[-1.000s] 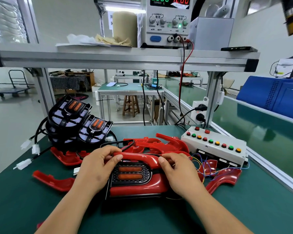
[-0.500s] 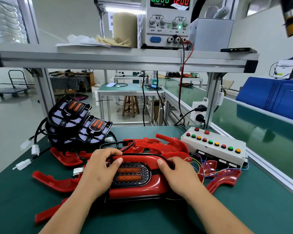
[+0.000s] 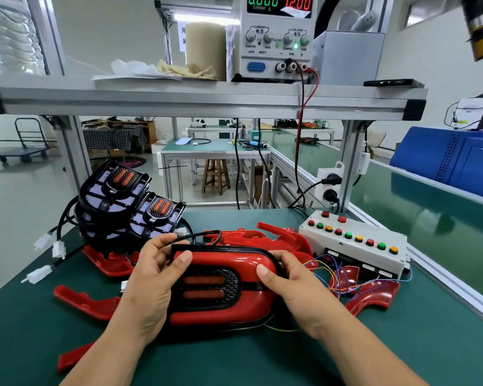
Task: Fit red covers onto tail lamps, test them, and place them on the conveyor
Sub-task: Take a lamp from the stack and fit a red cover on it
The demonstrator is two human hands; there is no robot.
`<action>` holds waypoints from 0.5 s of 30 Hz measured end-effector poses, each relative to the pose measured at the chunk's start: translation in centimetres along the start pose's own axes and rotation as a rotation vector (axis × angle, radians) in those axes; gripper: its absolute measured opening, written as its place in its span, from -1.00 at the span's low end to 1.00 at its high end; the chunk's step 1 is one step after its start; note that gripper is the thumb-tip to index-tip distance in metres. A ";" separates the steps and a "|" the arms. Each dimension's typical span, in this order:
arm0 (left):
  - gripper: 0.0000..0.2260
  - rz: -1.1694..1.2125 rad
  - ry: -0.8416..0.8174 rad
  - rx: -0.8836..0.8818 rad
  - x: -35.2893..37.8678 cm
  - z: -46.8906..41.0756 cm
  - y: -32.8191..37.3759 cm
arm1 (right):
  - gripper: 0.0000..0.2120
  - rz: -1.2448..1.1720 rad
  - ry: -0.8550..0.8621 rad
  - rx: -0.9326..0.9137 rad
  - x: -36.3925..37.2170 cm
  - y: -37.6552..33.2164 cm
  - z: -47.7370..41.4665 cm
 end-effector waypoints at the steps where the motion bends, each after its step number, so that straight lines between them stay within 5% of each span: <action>1: -0.70 0.029 -0.027 -0.049 0.1 0.0 -0.1 | -0.51 -0.032 -0.010 0.001 0.0 0.0 0.0; 4: -0.74 0.157 -0.159 -0.197 1.0 0.5 -0.1 | -0.53 -0.115 -0.036 -0.005 0.1 -0.1 0.0; 15: -0.77 0.206 -0.174 -0.211 1.4 0.9 0.7 | -0.52 -0.218 -0.120 -0.030 0.4 -1.1 0.4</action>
Point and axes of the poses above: each hand's wrist, its own z-axis away from the middle knuckle, its own x-axis out of the palm, y = z × x, the point moved 6 cm from there along -z, towards the middle knuckle, and after that the axes turned 4 degrees about x, right-handed, at the moved point
